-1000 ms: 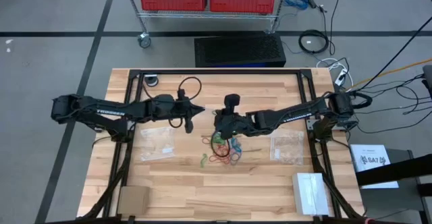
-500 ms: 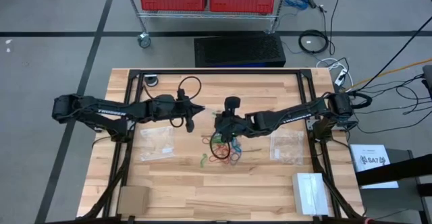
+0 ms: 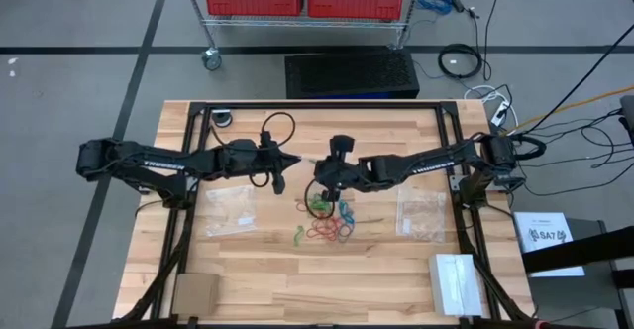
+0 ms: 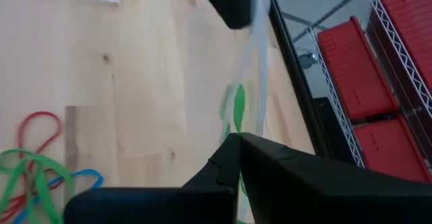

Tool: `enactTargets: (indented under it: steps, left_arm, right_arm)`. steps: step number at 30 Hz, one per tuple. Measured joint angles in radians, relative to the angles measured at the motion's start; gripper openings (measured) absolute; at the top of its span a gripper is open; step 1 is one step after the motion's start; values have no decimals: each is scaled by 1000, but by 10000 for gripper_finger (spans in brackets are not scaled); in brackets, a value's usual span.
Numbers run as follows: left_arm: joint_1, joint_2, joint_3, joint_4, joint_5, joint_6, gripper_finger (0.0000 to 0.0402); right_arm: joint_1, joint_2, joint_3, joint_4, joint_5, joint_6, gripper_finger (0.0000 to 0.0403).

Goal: Sort rubber bands
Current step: Put the green rubber band into the top transparent zip bag, then adjust the top transparent zip bag

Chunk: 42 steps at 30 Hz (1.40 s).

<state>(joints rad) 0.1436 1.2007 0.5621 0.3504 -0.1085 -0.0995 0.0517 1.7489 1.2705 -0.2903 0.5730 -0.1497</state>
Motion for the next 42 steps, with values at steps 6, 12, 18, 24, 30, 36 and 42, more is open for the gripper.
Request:
enactTargets:
  steps: [6, 12, 18, 24, 30, 36, 42]
  left_arm:
    - [0, 0, 0, 0, 31, 8, 0]
    - [0, 0, 0, 0, 32, 8, 0]
    - [0, 0, 0, 0, 33, 9, 0]
    - [0, 0, 0, 0, 33, 9, 0]
    - [0, 0, 0, -2, 33, 10, 0]
    - [0, 0, 0, -1, 33, 11, 0]
    - [0, 0, -1, 0, 33, 28, 0]
  right_arm:
    - [-28, 0, 0, 11, -85, -2, 0]
    - [-32, 0, 0, 60, -161, 6, 21]
    - [-24, -3, 0, 57, -162, 7, 95]
    - [-8, -56, -1, 42, -164, 8, 159]
    - [27, -187, -1, -81, -160, 34, 180]
    - [32, -309, -65, -204, -160, 137, 180]
    - [32, -403, -359, 51, -216, 202, 180]
